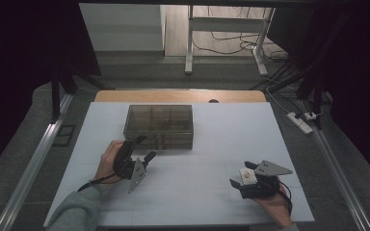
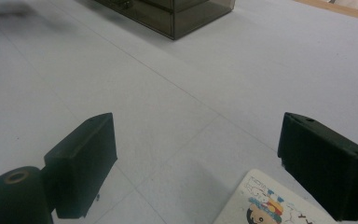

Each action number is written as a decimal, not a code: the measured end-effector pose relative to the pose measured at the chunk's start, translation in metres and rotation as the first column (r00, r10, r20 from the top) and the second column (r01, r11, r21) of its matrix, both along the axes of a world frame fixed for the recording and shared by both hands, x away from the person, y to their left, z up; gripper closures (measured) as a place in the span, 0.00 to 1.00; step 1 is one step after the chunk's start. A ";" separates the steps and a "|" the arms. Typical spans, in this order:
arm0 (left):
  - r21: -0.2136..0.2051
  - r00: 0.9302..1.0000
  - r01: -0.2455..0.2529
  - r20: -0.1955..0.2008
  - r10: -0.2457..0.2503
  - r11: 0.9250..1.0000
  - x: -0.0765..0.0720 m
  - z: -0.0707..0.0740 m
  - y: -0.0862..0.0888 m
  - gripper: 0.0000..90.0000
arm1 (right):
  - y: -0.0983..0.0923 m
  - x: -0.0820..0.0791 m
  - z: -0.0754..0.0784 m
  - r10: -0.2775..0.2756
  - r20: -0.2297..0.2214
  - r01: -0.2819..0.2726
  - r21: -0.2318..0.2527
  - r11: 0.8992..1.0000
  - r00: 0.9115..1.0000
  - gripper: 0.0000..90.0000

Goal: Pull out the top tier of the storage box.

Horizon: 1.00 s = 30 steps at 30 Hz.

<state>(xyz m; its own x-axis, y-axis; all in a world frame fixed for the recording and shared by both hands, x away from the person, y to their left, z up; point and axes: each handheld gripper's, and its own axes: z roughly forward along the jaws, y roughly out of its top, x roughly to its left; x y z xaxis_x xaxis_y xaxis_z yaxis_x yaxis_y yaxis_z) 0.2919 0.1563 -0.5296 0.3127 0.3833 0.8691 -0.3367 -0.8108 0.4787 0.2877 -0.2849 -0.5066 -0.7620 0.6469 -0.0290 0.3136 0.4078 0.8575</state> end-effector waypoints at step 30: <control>-0.002 1.000 0.013 -0.013 -0.013 1.000 0.010 -0.001 -0.010 0.36 | 0.000 0.000 0.000 -0.001 -0.003 0.001 -0.001 1.000 1.000 0.12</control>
